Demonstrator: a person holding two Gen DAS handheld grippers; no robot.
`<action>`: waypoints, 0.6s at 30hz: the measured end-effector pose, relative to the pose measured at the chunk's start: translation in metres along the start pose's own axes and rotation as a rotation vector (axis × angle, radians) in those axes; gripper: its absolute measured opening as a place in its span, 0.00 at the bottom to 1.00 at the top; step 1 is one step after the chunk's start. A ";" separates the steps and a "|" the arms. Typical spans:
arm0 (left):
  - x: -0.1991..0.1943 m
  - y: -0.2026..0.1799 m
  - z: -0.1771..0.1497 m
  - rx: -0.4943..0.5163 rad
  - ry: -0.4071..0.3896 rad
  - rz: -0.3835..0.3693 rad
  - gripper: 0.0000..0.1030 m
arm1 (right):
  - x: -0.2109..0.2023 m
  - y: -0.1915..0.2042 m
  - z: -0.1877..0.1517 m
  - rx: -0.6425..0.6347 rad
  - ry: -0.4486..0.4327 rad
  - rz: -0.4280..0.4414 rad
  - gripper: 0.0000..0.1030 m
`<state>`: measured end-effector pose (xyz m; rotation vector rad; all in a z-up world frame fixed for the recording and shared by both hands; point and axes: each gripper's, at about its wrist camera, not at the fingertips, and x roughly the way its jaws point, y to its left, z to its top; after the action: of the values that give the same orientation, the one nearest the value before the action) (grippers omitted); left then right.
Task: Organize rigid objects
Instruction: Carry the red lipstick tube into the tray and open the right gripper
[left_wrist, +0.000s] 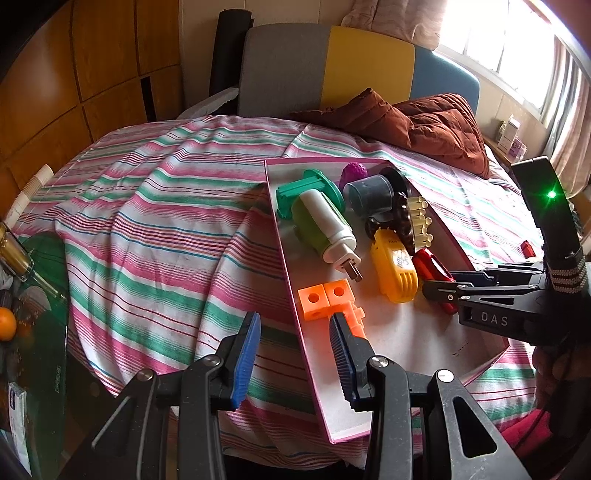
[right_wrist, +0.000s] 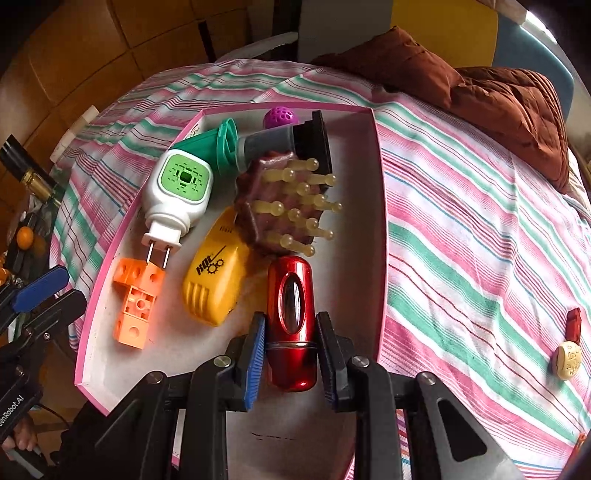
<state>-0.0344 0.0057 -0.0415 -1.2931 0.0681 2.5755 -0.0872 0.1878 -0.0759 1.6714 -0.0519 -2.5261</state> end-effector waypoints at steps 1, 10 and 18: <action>0.000 -0.001 0.000 0.002 0.000 0.001 0.39 | -0.001 -0.002 0.000 0.007 0.002 0.003 0.29; -0.002 -0.005 0.001 0.014 -0.004 0.007 0.38 | -0.006 -0.008 -0.002 0.029 -0.007 0.026 0.32; -0.006 -0.008 0.003 0.028 -0.016 0.009 0.38 | -0.023 -0.015 -0.002 0.027 -0.060 0.033 0.35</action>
<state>-0.0310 0.0126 -0.0347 -1.2650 0.1070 2.5825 -0.0777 0.2049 -0.0568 1.5904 -0.1177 -2.5619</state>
